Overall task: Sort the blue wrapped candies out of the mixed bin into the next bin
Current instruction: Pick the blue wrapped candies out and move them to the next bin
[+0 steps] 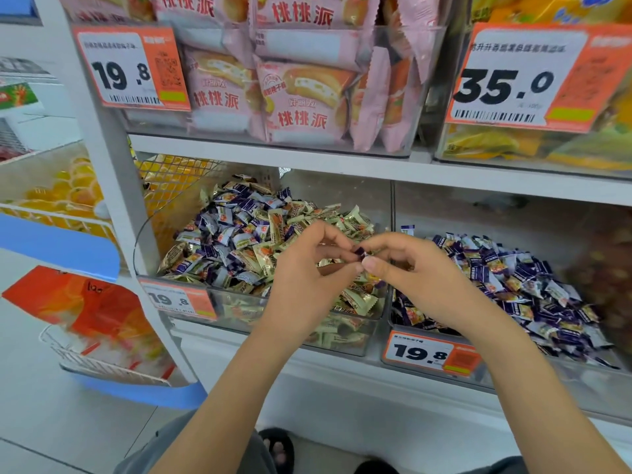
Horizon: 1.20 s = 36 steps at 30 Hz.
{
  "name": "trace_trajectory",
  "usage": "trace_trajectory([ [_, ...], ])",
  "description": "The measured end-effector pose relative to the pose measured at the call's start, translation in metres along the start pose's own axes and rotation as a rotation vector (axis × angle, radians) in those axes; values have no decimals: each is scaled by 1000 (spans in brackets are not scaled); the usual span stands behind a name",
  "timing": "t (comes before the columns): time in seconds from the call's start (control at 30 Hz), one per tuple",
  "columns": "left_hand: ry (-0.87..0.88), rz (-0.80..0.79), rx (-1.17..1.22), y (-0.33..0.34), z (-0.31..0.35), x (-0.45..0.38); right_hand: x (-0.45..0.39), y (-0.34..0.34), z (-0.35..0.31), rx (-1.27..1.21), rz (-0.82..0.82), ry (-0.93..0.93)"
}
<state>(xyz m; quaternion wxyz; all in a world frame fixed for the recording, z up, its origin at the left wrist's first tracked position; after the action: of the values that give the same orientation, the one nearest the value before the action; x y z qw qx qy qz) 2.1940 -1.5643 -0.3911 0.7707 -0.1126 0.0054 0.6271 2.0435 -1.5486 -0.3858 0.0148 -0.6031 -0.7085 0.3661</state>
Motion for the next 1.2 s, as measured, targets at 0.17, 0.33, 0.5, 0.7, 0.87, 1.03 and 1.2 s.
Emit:
trace_trajectory([
  [0.17,-21,156,-288,-22,-8,-7,6,-34,6,69,353,2],
  [0.33,-66,338,-550,-67,-20,-10,16,-53,36,692,291,135],
  [0.5,-139,337,-624,-103,-31,-3,-15,4,-14,494,424,-172],
  [0.7,-205,358,-686,-140,-42,9,-65,103,-9,327,-4,-118],
  [0.87,-177,394,-695,-162,-44,18,-97,145,1,350,-235,-55],
  [1.03,-202,425,-720,-181,-47,14,-125,167,4,390,-327,-90],
  [1.2,-163,465,-756,-181,-45,11,-130,171,2,740,-272,-238],
])
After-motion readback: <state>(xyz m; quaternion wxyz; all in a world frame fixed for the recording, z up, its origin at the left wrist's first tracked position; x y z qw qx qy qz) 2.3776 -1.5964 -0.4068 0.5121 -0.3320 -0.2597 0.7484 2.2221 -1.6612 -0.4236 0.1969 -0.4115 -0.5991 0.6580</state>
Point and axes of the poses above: each hand's wrist, its own x-axis away from the middle knuckle, its own y-axis out of the palm, z = x × y, the point moved 3 cm from there along -x, towards the middle knuckle, and after that the axes turned 14 degrees about -y, right-handed, at the moved point
